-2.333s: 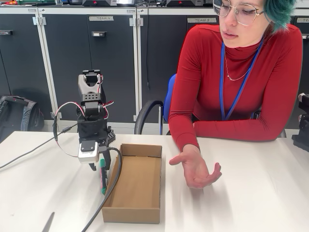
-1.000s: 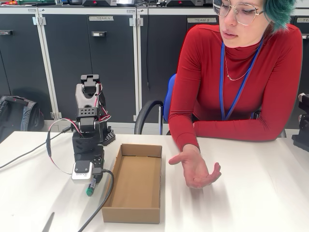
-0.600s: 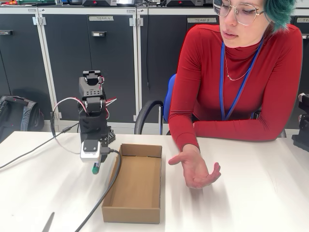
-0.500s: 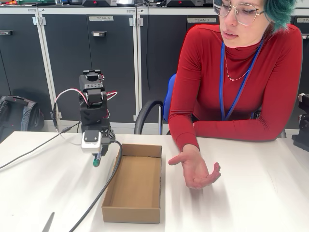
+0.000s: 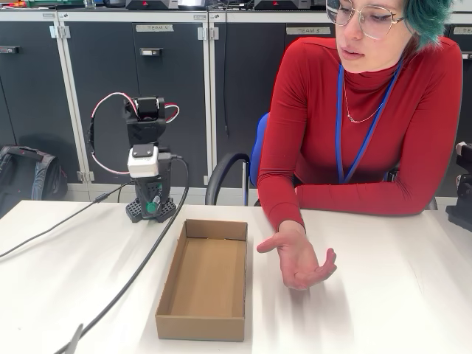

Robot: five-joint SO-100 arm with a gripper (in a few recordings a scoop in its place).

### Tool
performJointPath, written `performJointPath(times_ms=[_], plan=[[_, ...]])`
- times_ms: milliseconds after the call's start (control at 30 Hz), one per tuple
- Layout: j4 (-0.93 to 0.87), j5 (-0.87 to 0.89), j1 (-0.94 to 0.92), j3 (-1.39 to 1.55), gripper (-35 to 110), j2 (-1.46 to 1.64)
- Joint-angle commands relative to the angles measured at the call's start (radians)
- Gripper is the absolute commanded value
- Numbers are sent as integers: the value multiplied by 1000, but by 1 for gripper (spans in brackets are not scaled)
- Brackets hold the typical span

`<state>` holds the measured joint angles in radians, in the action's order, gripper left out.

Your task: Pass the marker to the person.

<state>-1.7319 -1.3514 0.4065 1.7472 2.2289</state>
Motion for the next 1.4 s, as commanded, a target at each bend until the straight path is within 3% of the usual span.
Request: performJointPath(times_ms=[0, 433, 1000, 1367], plan=[[23, 51, 51, -77, -5, 87], [531, 345, 241, -152, -5, 81], [1005, 460, 373, -278, -5, -152], [1259, 680, 402, -342, -5, -351]])
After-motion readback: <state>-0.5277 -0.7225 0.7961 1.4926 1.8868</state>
